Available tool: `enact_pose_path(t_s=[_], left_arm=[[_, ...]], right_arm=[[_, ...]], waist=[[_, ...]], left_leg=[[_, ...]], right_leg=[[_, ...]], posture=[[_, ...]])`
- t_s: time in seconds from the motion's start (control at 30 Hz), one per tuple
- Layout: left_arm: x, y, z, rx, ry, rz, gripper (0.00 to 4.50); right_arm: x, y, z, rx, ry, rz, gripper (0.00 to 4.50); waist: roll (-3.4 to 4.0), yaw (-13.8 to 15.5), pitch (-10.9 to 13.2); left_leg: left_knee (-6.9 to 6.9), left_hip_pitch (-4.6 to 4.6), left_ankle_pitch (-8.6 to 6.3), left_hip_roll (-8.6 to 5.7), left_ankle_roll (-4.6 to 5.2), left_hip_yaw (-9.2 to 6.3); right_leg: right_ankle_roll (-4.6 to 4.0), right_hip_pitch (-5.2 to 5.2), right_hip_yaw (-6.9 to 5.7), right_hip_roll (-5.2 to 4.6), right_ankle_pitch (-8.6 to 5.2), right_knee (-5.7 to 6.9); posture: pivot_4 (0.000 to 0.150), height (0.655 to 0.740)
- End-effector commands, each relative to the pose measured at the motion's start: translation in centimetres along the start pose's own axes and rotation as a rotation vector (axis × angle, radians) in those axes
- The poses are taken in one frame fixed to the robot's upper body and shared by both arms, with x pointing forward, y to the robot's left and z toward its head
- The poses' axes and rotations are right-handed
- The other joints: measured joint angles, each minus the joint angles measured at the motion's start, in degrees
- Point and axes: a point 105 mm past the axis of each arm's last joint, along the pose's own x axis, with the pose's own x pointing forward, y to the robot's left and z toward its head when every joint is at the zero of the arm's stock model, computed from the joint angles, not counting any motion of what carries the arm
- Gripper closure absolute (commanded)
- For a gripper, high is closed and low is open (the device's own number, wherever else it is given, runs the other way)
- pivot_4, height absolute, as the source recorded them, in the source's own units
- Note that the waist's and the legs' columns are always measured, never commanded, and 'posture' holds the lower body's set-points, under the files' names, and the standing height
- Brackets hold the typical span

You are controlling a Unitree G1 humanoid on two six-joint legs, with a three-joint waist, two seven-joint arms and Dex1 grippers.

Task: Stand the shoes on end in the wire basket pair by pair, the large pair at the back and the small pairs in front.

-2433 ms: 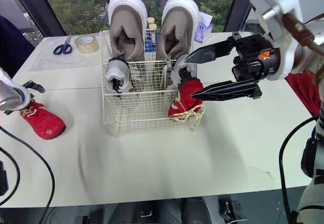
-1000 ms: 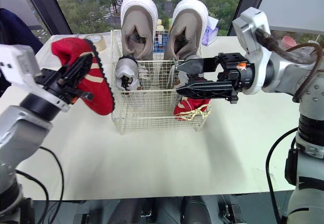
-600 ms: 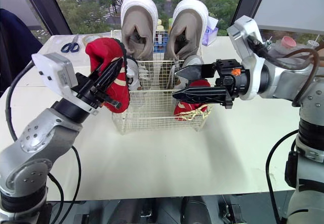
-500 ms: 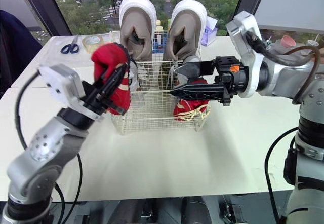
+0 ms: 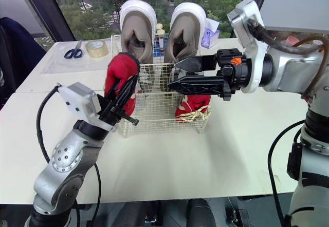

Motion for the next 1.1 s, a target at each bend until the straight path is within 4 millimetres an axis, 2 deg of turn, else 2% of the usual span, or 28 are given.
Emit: enact_pose_path(t_s=[0.03, 0.3, 0.47, 0.6, 0.7, 0.87, 1.0, 1.1], left_arm=[[0.8, -0.3, 1.5, -0.005, -0.038, -0.002, 4.46], [1.2, -0.4, 2.4, -0.002, -0.043, 0.003, 4.46], [0.6, 0.3, 0.1, 0.04, 0.023, 0.038, 4.46], [-0.4, 1.4, -3.2, 0.14, 0.086, 0.079, 4.46], [-0.9, 1.4, -4.8, 0.155, 0.106, 0.062, 4.46], [-2.5, 0.9, -5.9, 0.081, 0.178, 0.008, 4.46], [-3.5, 1.0, -6.0, 0.034, 0.205, 0.014, 4.46], [-4.0, 1.2, -6.0, -0.008, 0.222, 0.031, 3.19]], right_arm=[[-0.3, 0.3, 0.9, -0.033, -0.025, 0.005, 0.0], [-0.9, -0.3, 0.6, -0.027, -0.029, -0.007, 0.0], [-1.5, -0.5, 0.2, -0.023, -0.036, -0.011, 0.0], [-2.3, -0.5, -0.3, -0.017, -0.043, -0.024, 0.0], [-2.8, -0.3, -0.5, -0.012, -0.043, -0.029, 0.0], [-3.1, 0.2, -0.8, -0.008, -0.036, -0.039, 0.0], [-3.0, 0.3, -1.1, 0.001, -0.036, -0.041, 0.0], [-2.9, 0.3, -1.1, 0.004, -0.039, -0.043, 0.0]], waist=[[-0.04, 0.0, 0.0], [-0.1, -0.1, 0.1], [-0.11, -0.2, 0.1], [-0.1, -0.2, 0.1], [-0.07, -0.2, 0.0], [0.01, -0.4, 0.0], [0.01, -0.4, 0.0], [0.02, -0.7, 0.0]], left_leg=[[0.04, -0.03, -0.01, -0.02, 0.05, 0.0], [0.09, -0.09, 0.01, -0.07, 0.29, -0.02], [0.08, -0.09, 0.01, -0.08, 0.3, -0.01], [0.08, -0.04, -0.05, -0.07, 0.2, -0.01], [0.07, 0.0, -0.09, -0.05, 0.13, -0.01], [0.0, 0.05, -0.11, 0.02, 0.1, -0.02], [-0.06, 0.04, -0.11, 0.05, 0.1, -0.03], [-0.07, 0.03, -0.11, 0.05, 0.09, -0.02]], right_leg=[[0.0, 0.05, -0.01, -0.01, 0.0, 0.0], [0.04, 0.05, -0.04, 0.0, -0.02, 0.02], [0.05, 0.04, -0.03, 0.01, -0.02, 0.0], [0.05, 0.08, -0.04, -0.05, -0.03, -0.01], [0.04, 0.06, -0.02, -0.07, -0.03, -0.01], [0.04, -0.1, 0.04, -0.06, -0.04, -0.04], [0.06, -0.18, 0.05, -0.05, -0.07, -0.05], [0.07, -0.17, 0.06, -0.05, -0.07, -0.1]], posture=[[0.15, 0.74], [0.15, 0.74], [0.15, 0.74], [0.15, 0.74], [0.15, 0.74], [0.15, 0.74], [0.15, 0.74], [0.15, 0.74]])
